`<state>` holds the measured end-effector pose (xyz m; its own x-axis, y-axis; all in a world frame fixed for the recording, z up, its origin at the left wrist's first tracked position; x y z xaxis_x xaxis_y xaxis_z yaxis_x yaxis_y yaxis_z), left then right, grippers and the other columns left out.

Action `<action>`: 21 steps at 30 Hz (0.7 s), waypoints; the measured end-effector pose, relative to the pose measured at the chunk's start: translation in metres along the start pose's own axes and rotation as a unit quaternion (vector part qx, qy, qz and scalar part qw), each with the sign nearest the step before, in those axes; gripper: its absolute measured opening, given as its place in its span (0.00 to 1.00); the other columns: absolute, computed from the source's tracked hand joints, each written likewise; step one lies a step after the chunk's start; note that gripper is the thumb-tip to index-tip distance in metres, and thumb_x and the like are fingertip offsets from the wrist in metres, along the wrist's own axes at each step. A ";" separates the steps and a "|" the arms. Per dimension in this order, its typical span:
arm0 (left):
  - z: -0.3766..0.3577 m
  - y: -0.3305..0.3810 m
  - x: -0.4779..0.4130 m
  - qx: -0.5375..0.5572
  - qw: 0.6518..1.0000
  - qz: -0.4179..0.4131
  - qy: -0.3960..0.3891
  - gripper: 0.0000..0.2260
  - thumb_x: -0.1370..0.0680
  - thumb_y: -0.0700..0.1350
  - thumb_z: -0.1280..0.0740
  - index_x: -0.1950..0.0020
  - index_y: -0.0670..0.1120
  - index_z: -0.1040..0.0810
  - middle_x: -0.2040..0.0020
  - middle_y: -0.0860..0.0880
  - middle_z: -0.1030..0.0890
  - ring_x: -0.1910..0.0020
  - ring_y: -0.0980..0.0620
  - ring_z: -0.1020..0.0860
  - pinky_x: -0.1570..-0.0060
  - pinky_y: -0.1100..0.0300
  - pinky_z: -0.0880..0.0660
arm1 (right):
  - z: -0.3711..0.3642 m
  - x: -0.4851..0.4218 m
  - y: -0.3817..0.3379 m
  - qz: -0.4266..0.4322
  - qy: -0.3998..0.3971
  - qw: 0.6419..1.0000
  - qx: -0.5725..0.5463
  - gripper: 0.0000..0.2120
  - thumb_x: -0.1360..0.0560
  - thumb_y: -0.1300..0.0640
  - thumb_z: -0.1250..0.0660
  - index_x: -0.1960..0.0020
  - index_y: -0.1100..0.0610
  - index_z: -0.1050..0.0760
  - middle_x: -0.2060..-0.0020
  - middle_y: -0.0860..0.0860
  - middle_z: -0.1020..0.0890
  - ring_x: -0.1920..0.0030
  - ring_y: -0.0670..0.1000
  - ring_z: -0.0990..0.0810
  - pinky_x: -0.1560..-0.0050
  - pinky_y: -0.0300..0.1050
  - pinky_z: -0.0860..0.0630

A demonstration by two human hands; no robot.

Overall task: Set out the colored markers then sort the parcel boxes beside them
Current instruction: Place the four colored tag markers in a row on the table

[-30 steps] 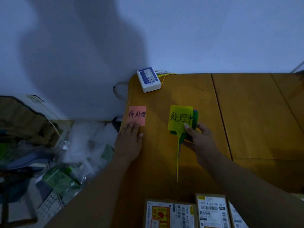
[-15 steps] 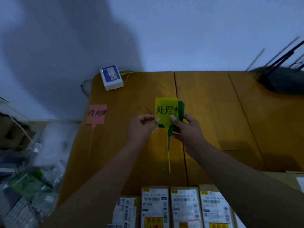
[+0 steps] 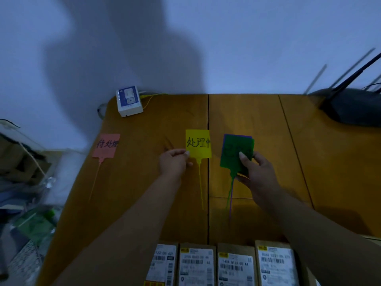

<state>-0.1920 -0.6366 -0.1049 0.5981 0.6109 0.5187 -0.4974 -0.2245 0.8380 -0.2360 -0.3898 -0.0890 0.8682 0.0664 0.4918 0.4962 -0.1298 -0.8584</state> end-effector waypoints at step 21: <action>-0.030 -0.026 0.017 -0.529 0.797 -0.289 -0.030 0.25 0.17 0.57 0.39 0.19 0.57 0.36 0.17 0.51 0.38 0.20 0.45 0.40 0.24 0.45 0.39 | 0.049 0.002 -0.016 -0.010 -0.005 1.000 -0.003 0.13 0.18 0.57 0.31 0.35 0.60 0.22 0.42 0.60 0.15 0.42 0.59 0.15 0.59 0.50 0.16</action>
<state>-0.1883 -0.5975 -0.1232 0.9328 0.3358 0.1307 -0.3603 0.8668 0.3446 -0.2423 -0.3388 -0.0812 0.8578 0.0783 0.5080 0.5140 -0.1346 -0.8472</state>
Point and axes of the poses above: each hand's wrist, its own x-axis away from the middle knuckle, its own z-axis out of the back of the hand, y = z × x, the point moved 6 cm from there along -x, towards the middle knuckle
